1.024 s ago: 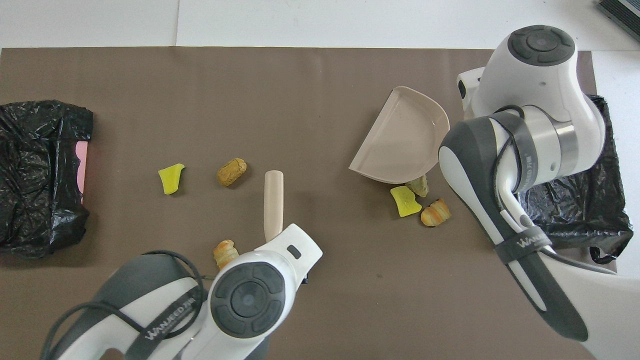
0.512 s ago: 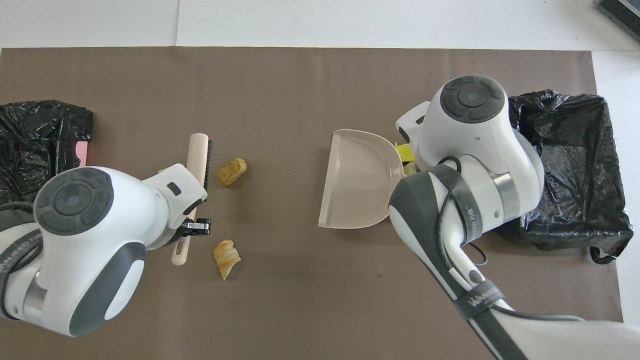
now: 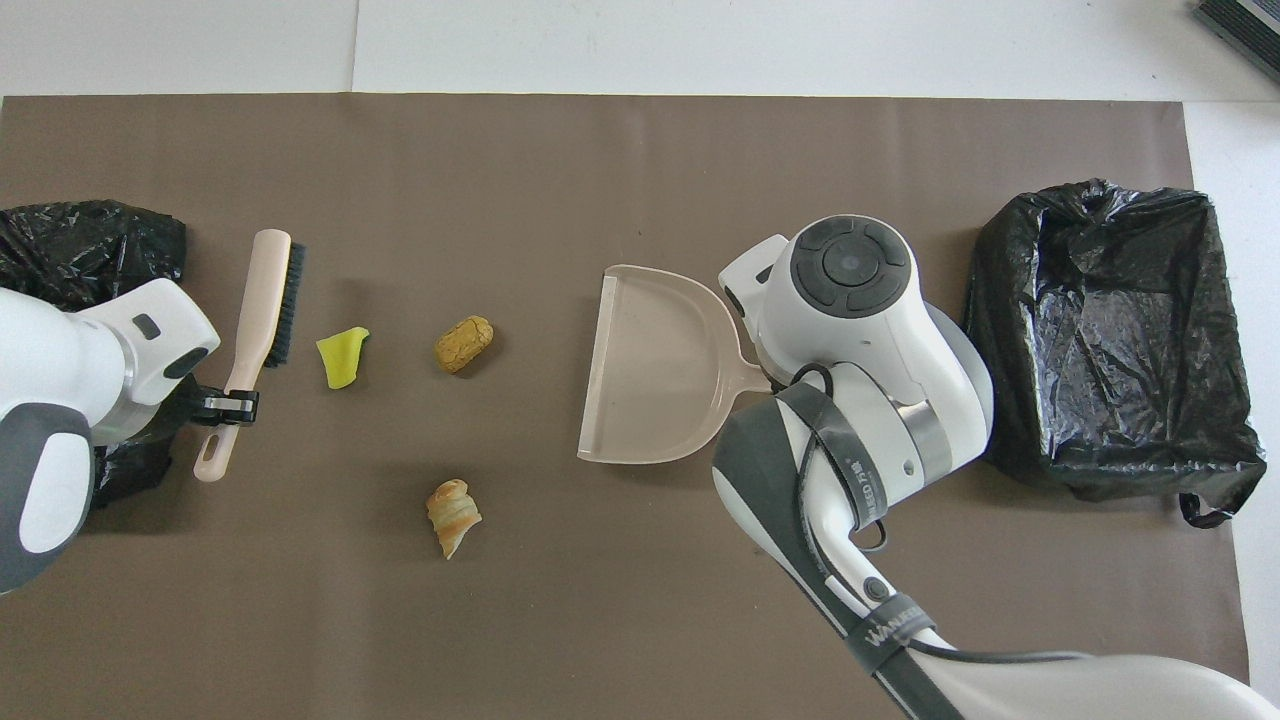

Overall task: Sweep and dump trash in bin
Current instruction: 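Grasp the wooden brush with the left gripper while the right gripper positions the dustpan, then sweep the trash bits toward the dustpan with the left gripper's brush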

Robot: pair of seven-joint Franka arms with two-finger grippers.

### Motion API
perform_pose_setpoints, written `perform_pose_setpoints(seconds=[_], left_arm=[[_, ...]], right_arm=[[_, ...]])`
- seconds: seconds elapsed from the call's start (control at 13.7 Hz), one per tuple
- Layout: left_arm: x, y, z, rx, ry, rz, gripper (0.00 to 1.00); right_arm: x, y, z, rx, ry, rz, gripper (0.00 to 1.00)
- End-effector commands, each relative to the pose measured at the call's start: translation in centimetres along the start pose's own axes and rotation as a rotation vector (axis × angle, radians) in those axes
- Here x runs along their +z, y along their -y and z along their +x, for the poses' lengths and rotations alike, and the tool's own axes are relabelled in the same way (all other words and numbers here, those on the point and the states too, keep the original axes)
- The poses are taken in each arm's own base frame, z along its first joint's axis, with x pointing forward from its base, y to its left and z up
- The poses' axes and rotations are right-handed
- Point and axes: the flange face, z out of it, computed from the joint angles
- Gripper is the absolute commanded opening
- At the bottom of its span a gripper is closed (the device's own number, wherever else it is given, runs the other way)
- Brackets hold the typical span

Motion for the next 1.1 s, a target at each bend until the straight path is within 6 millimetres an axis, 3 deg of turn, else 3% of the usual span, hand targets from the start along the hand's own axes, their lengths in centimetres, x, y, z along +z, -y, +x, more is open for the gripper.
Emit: perform_pose_setpoints(seconds=[0.0,0.22,0.51,0.88,1.02], left_arm=[[2.8,1.8,-0.1,-0.008,-0.016,0.013,0.00],[7.5,1.9,-1.7,-0.011,0.021,0.009,0.00],[8.3,0.2,-2.1,0.013,0.035,0.009,0.00],[9.3,-5.9,-1.9,0.110,0.045,0.013,0.00],[10.2,-9.6,-2.2,0.151,0.058,0.016,0.00]], right_arm=[[1.3,1.9,2.0,-0.004,-0.003,0.023,0.00],[3.0,1.8,3.9,-0.016,-0.022,-0.004,0.00],[4.2,2.5,6.2,-0.022,-0.043,-0.025,0.00],[4.2,2.6,6.5,0.016,-0.050,-0.031,0.00],[4.4,2.8,6.8,0.011,-0.048,-0.029,0.00]])
